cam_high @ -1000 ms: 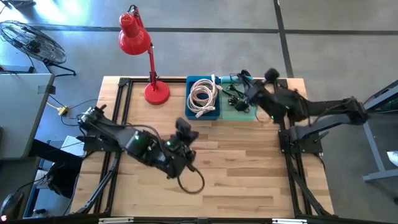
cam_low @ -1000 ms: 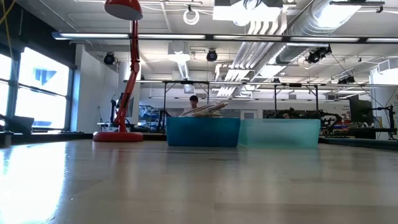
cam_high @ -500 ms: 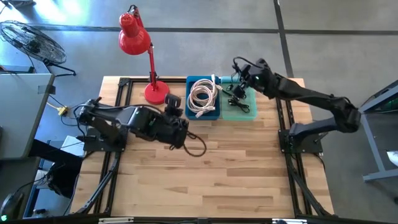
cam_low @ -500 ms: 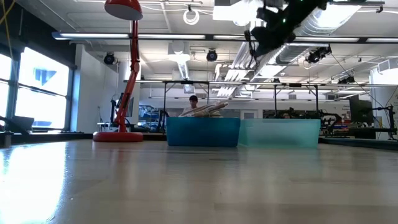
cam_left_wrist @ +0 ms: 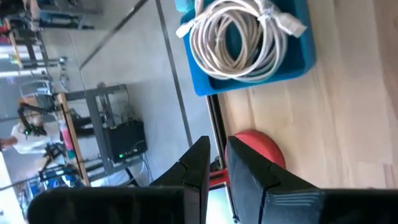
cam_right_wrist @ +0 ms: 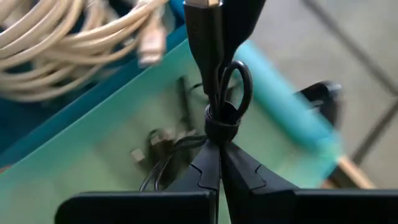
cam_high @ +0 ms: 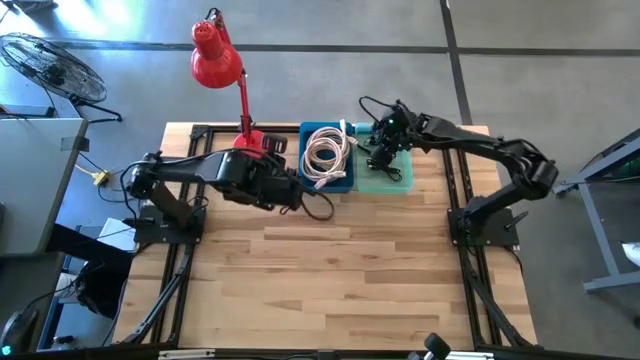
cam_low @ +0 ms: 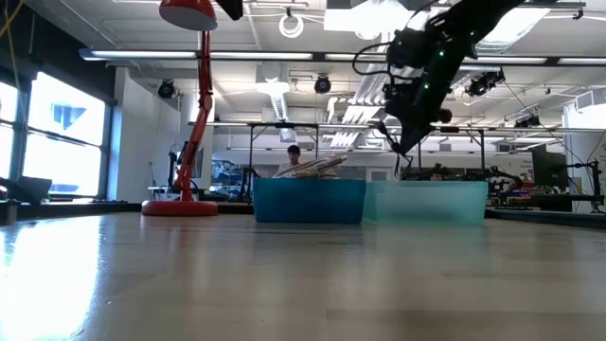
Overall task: Pick & Place USB Port
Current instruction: Put the black charger cable into the green bin, then return to Home Position
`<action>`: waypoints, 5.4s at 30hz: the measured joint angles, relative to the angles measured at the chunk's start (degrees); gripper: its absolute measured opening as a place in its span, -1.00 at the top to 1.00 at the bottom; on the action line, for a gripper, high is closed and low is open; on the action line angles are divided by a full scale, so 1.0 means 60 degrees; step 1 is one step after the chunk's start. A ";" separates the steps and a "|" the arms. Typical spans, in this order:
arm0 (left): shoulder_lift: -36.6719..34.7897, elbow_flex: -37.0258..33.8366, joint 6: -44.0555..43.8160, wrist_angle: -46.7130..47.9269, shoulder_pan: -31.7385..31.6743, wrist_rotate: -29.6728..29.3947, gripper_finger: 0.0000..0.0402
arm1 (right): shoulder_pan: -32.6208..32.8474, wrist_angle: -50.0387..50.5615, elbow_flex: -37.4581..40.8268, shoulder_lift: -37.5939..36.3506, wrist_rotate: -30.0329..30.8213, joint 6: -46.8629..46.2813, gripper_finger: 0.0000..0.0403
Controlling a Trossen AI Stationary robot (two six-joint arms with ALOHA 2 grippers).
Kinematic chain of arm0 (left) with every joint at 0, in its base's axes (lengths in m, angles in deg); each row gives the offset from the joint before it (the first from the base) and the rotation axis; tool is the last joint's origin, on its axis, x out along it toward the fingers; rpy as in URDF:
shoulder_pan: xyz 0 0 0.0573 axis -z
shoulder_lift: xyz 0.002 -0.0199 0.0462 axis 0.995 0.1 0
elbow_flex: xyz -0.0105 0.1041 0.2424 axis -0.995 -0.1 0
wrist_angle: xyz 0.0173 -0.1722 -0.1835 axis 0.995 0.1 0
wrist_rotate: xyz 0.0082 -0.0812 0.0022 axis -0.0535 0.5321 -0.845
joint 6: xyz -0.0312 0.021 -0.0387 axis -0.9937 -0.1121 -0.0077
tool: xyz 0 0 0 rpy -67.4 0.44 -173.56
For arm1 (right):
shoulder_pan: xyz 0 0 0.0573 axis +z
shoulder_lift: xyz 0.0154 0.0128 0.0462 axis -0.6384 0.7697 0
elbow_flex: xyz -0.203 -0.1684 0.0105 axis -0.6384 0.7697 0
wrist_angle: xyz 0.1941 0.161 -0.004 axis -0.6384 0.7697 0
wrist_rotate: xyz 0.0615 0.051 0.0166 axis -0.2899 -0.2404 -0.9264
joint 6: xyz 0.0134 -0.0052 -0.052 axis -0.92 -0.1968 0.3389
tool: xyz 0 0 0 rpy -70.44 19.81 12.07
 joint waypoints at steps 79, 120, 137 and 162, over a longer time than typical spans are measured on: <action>-1.0229 -1.0787 0.1808 -0.9510 0.1316 0.2369 1.00 | 0.3336 0.0791 0.4157 -1.3260 -0.6218 -0.1140 1.00; -1.1125 -1.7467 0.1535 -1.6838 0.1316 0.2721 1.00 | 0.3336 -0.4878 0.9548 -1.3212 -0.3817 0.0087 1.00; -1.1125 -1.8436 0.1504 -1.8070 0.1312 0.2882 1.00 | 0.3336 -0.5796 0.9926 -1.3195 -0.3399 0.0217 1.00; -1.1132 -1.8469 0.2053 -1.8236 0.1313 0.2893 1.00 | 0.4877 -0.5869 0.9923 -1.2778 -0.2954 0.0266 1.00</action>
